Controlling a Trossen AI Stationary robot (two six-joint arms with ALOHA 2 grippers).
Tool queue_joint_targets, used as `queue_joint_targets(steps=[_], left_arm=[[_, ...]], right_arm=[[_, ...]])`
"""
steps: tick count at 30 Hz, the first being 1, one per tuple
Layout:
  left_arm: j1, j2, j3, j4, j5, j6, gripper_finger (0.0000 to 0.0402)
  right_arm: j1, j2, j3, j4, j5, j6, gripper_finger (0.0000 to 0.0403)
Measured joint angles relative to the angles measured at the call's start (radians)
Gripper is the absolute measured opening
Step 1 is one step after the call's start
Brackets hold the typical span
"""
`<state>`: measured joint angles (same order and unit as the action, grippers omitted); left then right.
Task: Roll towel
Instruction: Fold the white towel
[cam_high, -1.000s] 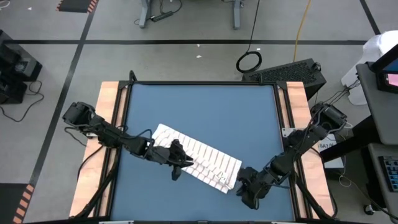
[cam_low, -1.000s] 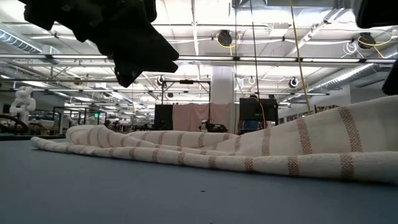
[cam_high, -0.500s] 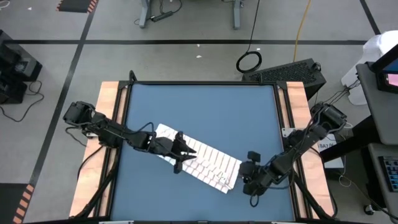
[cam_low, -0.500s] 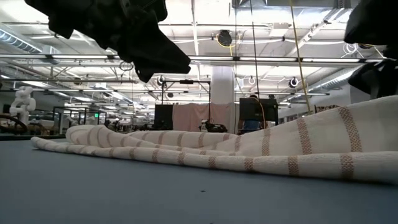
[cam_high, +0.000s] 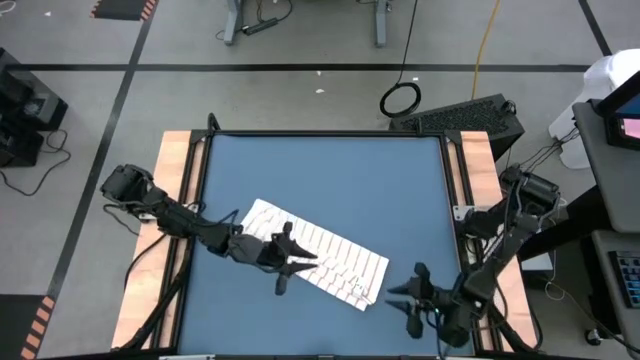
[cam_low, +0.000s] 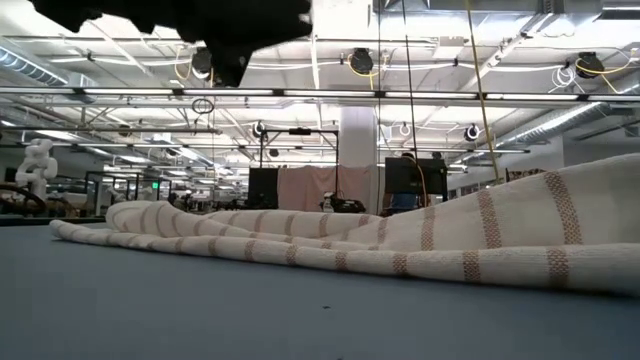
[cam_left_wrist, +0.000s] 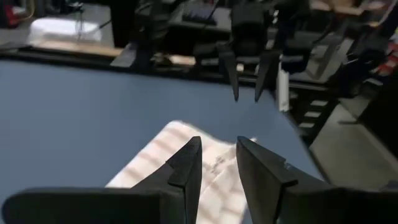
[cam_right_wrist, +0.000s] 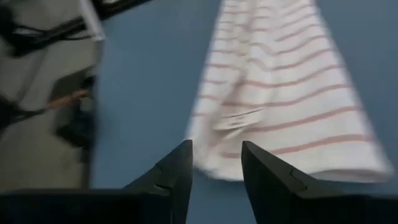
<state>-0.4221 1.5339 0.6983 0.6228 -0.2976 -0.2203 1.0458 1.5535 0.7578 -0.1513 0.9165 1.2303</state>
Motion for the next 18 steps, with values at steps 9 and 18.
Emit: queue_joint_targets(steps=[9,18], left_arm=[[-0.036,0.225,0.265,-0.160,0.009,0.055,0.0105],[-0.014,0.419,0.470,-0.275,0.081,0.071,0.0113]], right_arm=[[0.000,0.162,0.000,0.111,-0.007,0.075,0.0128],[-0.029,0.210,-0.001,0.122,-0.028,0.091,0.0128]])
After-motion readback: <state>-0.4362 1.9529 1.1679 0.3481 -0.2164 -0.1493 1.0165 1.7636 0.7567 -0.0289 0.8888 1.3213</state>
